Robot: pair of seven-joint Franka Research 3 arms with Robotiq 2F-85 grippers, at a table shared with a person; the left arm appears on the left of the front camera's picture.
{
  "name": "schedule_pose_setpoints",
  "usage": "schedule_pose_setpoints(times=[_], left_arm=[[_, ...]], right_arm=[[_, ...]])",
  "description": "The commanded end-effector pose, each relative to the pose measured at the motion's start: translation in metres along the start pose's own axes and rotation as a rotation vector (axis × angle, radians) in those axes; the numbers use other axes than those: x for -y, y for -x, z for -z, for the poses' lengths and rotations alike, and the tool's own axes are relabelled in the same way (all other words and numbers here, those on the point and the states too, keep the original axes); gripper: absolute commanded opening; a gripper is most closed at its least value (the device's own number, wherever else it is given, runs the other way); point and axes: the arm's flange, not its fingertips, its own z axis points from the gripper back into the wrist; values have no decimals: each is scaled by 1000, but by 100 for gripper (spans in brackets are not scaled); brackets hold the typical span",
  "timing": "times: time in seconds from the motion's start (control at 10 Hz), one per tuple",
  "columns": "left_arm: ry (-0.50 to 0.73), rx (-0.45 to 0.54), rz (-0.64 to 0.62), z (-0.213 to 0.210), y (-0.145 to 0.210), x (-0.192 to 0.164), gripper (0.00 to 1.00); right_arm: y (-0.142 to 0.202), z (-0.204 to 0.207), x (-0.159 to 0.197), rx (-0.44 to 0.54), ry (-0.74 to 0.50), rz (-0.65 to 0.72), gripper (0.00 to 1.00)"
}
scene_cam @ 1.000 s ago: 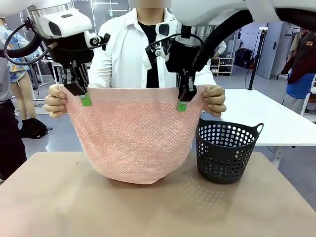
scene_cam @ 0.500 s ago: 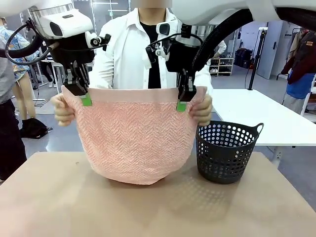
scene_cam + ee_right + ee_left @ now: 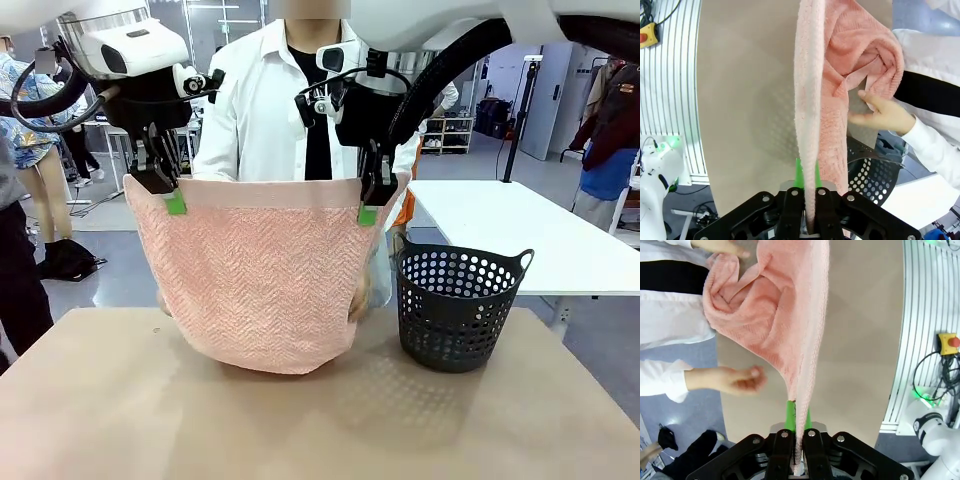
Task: Fold the towel.
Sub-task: Release the end of the 100 cm Hotel Towel you were holding and grab the top end of the folded side.
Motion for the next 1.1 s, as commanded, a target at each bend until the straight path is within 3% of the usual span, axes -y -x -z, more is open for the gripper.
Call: schedule_pose_setpoints(times=[0.0,1.0], left_arm=[[-1,0,1,-1,0,0,0],[-1,0,1,-1,0,0,0]], right_arm=[[0,-1,0,-8,6,-9,0],[0,-1,0,-8,6,-9,0]])
